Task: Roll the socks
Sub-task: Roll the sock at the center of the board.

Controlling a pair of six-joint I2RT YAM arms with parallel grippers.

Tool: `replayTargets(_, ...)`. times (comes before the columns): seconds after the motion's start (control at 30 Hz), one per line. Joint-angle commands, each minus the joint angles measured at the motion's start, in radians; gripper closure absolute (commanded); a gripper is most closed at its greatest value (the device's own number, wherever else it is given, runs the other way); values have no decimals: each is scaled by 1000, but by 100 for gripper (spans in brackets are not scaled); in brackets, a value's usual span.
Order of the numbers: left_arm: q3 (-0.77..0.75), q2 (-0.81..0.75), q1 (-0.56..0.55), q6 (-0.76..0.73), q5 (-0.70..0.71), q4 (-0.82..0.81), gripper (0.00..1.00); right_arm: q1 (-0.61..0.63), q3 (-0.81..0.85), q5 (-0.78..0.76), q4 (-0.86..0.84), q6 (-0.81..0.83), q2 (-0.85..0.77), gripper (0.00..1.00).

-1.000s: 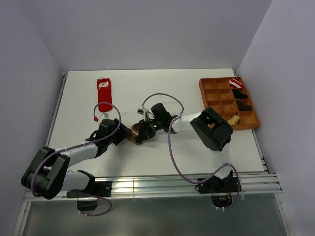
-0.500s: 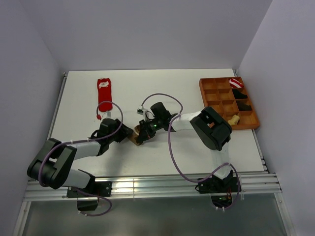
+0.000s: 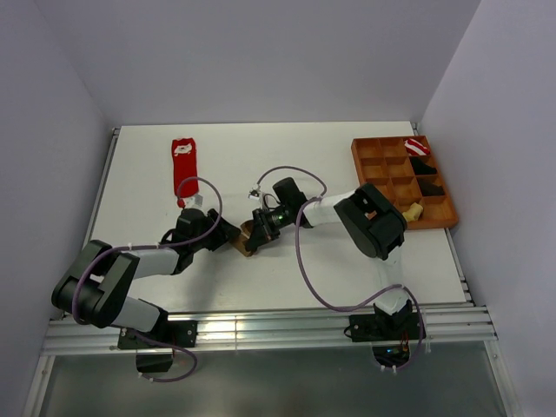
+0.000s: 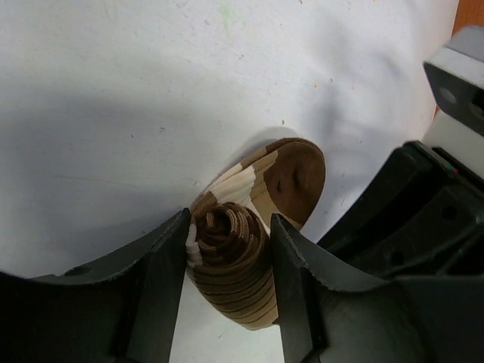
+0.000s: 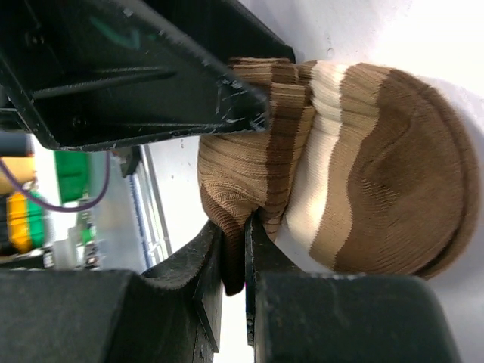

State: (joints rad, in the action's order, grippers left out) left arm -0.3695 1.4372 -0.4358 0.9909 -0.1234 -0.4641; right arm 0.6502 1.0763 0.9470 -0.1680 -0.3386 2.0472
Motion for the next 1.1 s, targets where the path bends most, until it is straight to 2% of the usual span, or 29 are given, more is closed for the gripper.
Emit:
replayTargets(0.0, 18, 29, -12, -47, -85, 90, 48, -23, 25, -90, 70, 0, 90, 99)
replayTargets(0.33, 18, 69, -12, -77, -133, 59, 44, -40, 68, -99, 116, -20, 148, 98)
replayTargets(0.4, 20, 68, -12, -77, -131, 61, 45, -44, 71, -109, 122, -19, 148, 97)
replayTargets(0.53, 15, 57, -12, -78, -110, 93, 61, -50, 62, -129, 116, -25, 134, 94)
replayTargets(0.57, 12, 55, -12, -78, -102, 102, 70, -49, 50, -137, 113, -27, 119, 94)
replayTargets(0.63, -2, 55, -12, -81, -85, 140, 78, -49, 24, -168, 79, -34, 75, 91)
replayTargets(0.67, -9, 58, -12, -81, -79, 159, 95, -49, 11, -178, 68, -34, 58, 90)
replayTargets(0.7, -23, 58, -12, -83, -65, 176, 100, -49, -15, -210, 53, -33, 23, 85)
replayTargets(0.8, -54, 60, -12, -87, -42, 249, 100, -47, -71, -263, 12, -36, -39, 75)
replayTargets(0.83, -63, 58, -14, -90, -33, 274, 100, -46, -87, -280, -1, -36, -80, 70)
replayTargets(1.07, -131, 46, -15, -103, 44, 450, 100, -18, -225, -564, -71, -24, -298, 60)
